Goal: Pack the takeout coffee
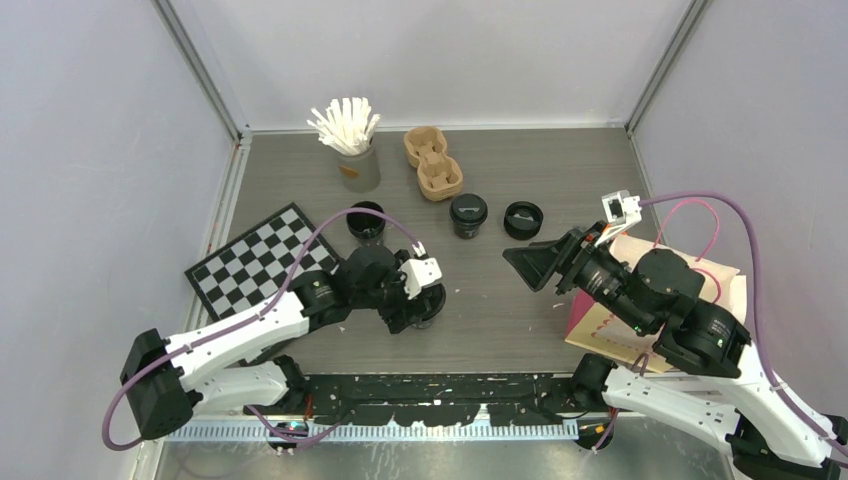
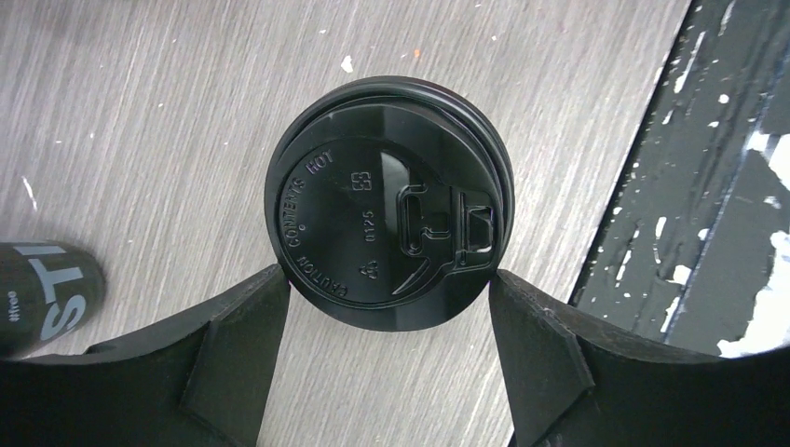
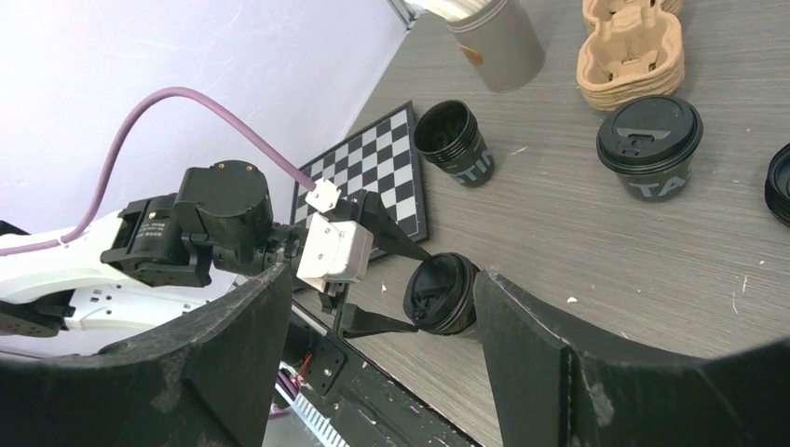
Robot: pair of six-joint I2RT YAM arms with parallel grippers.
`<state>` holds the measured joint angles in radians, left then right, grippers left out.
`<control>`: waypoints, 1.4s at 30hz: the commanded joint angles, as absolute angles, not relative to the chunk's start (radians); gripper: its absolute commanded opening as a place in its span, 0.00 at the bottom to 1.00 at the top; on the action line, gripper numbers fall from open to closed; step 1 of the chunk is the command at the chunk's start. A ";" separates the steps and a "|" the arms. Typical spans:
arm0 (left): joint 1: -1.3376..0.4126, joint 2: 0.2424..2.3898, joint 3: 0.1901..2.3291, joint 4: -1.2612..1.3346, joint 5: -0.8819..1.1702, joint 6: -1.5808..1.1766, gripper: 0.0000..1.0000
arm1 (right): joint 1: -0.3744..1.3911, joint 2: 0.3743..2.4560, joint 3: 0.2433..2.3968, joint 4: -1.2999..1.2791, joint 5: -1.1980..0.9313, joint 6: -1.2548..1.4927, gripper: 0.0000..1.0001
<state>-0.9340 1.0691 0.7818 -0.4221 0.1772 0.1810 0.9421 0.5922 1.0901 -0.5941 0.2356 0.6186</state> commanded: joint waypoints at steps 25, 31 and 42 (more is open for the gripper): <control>-0.940 1.129 0.848 -0.445 0.130 0.241 0.82 | 0.942 0.620 1.099 -0.568 0.251 0.615 0.76; -0.940 1.091 0.837 -0.437 0.160 0.215 0.81 | 0.941 0.624 1.090 -0.572 0.241 0.608 0.76; -0.913 0.976 0.852 -0.303 -0.306 0.016 0.96 | 0.942 0.768 1.133 -0.640 0.212 0.566 0.71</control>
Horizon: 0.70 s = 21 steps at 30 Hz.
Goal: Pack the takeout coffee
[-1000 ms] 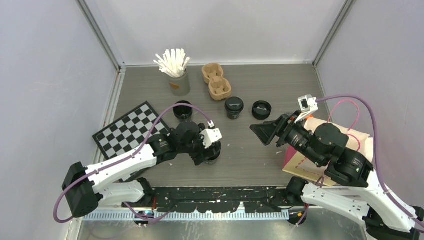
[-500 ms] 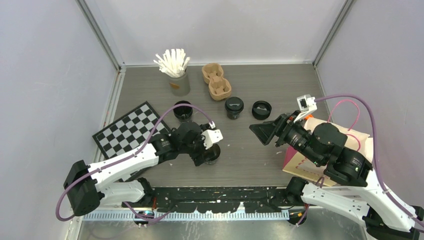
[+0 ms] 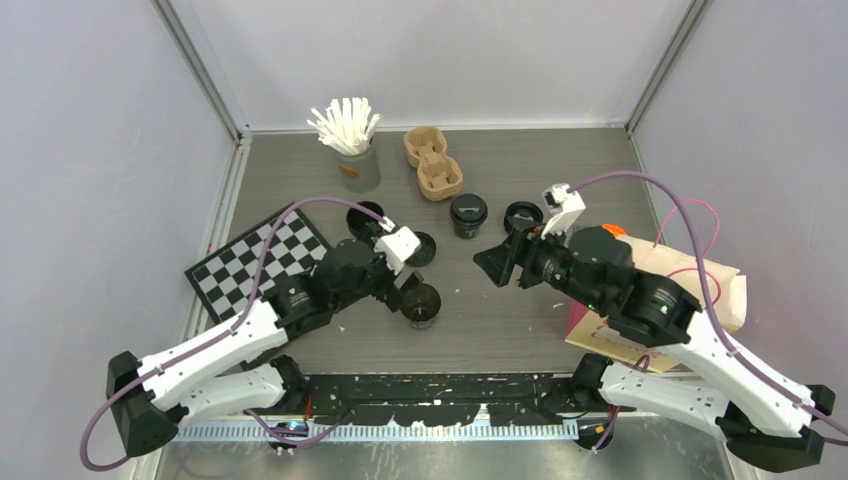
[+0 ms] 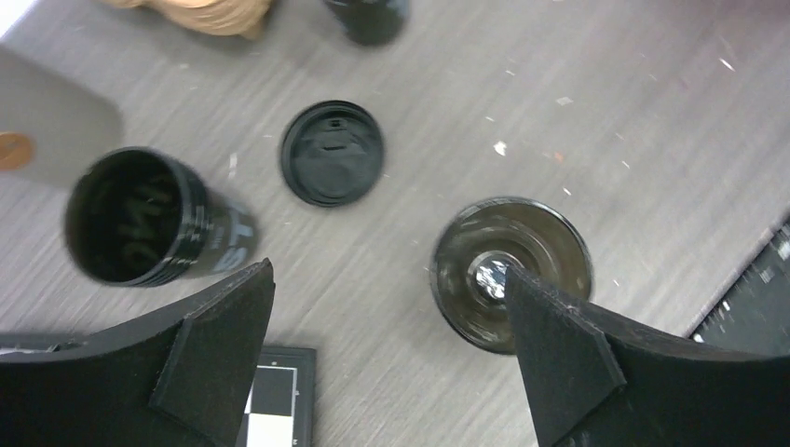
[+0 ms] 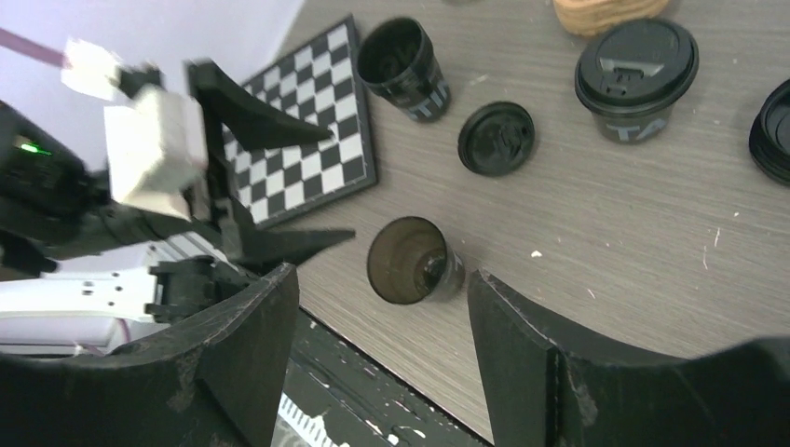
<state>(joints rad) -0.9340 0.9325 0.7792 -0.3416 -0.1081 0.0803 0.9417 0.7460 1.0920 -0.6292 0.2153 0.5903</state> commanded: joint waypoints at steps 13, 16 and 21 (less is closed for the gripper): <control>-0.753 1.583 1.254 -0.524 -0.263 -0.159 0.70 | 0.943 0.693 1.128 -0.646 0.234 0.555 0.69; -0.753 1.668 1.274 -0.505 -0.239 -0.163 0.65 | 0.942 0.678 1.140 -0.663 0.240 0.544 0.68; -0.753 1.751 1.257 -0.450 -0.165 -0.129 0.61 | 0.943 0.660 1.149 -0.678 0.254 0.534 0.68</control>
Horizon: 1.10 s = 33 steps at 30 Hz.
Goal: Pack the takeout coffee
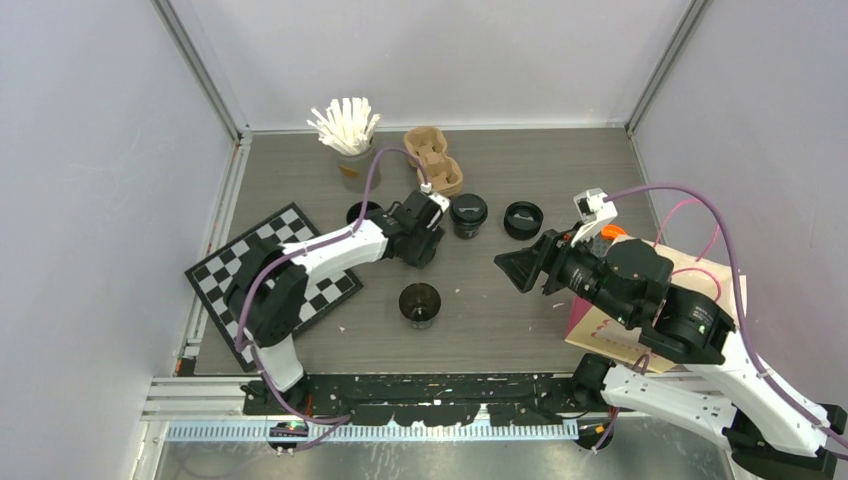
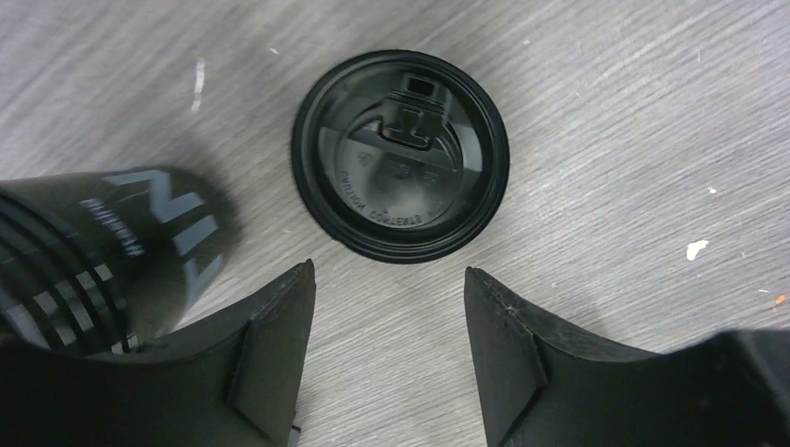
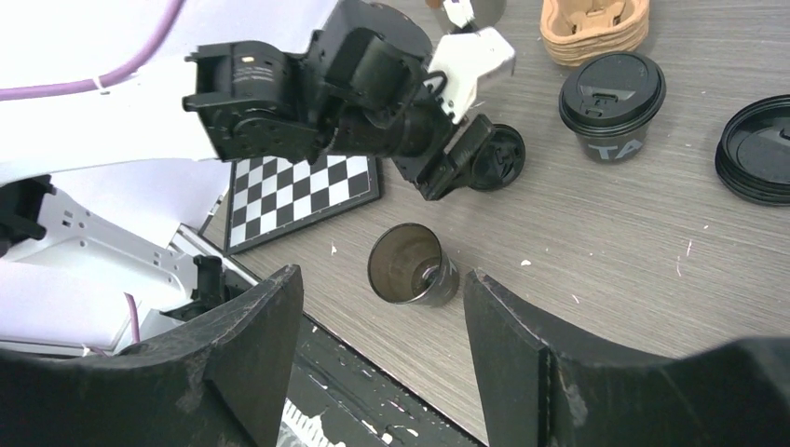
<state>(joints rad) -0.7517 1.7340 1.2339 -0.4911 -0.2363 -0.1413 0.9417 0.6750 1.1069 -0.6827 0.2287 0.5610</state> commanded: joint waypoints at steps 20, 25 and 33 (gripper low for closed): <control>-0.753 1.891 1.214 -0.299 -0.029 -0.003 0.43 | 0.942 0.652 1.151 -0.698 0.286 0.513 0.68; -0.753 1.849 1.185 -0.271 -0.046 -0.003 0.14 | 0.943 0.647 1.137 -0.698 0.296 0.514 0.68; -0.753 1.723 1.181 -0.321 -0.007 -0.051 0.00 | 0.943 0.650 1.112 -0.695 0.320 0.488 0.66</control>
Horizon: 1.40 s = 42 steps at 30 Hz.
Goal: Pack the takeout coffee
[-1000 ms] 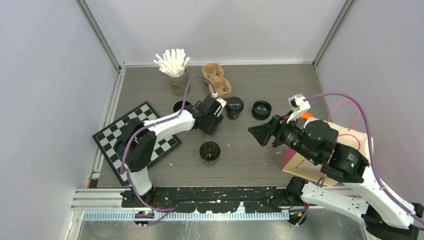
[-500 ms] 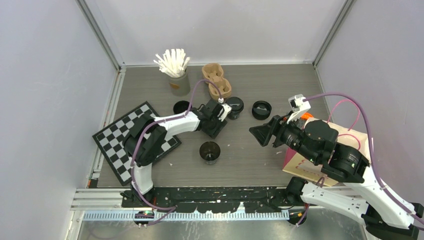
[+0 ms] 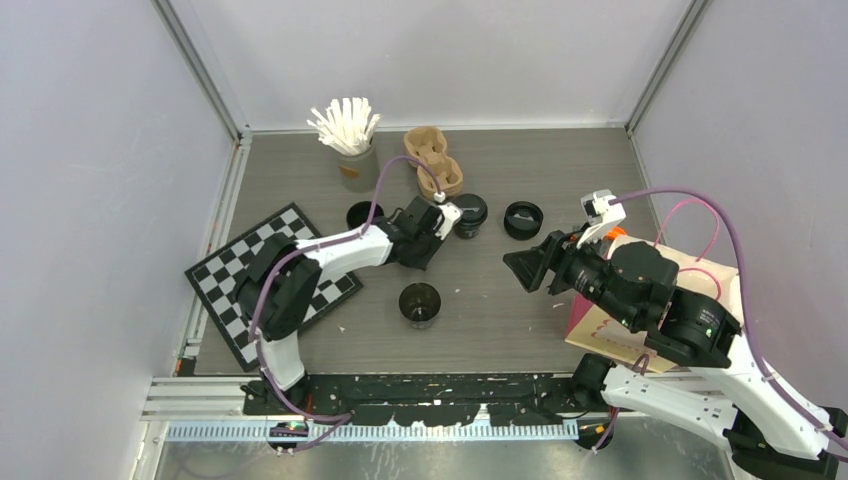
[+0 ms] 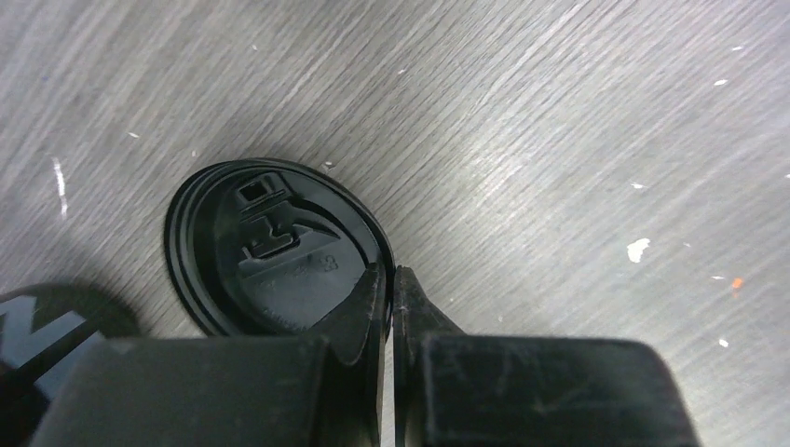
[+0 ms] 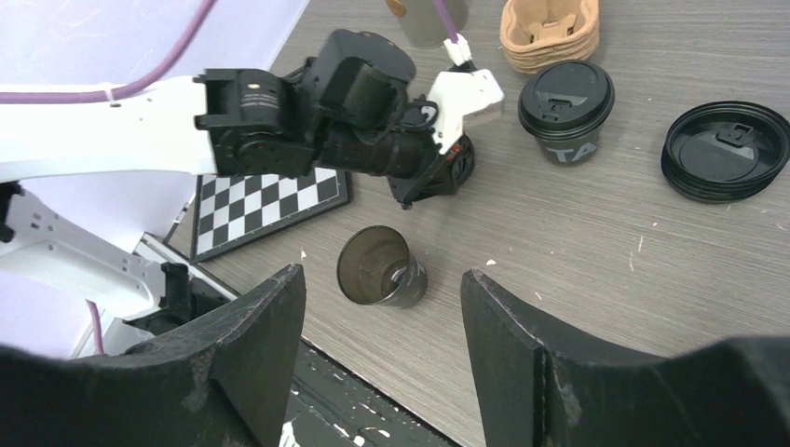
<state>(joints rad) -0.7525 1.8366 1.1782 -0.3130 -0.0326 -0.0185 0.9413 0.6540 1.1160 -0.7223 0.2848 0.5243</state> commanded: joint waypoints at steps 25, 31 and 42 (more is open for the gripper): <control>-0.640 0.910 0.822 -0.015 0.548 -0.878 0.00 | 0.945 0.715 0.784 0.075 -0.211 -0.309 0.82; -0.635 0.828 0.732 0.216 0.595 -1.106 0.00 | 0.948 0.690 0.623 0.254 -0.219 -0.421 0.87; -0.636 0.837 0.656 0.446 0.672 -1.276 0.00 | 0.954 0.682 0.577 0.334 -0.274 -0.489 0.89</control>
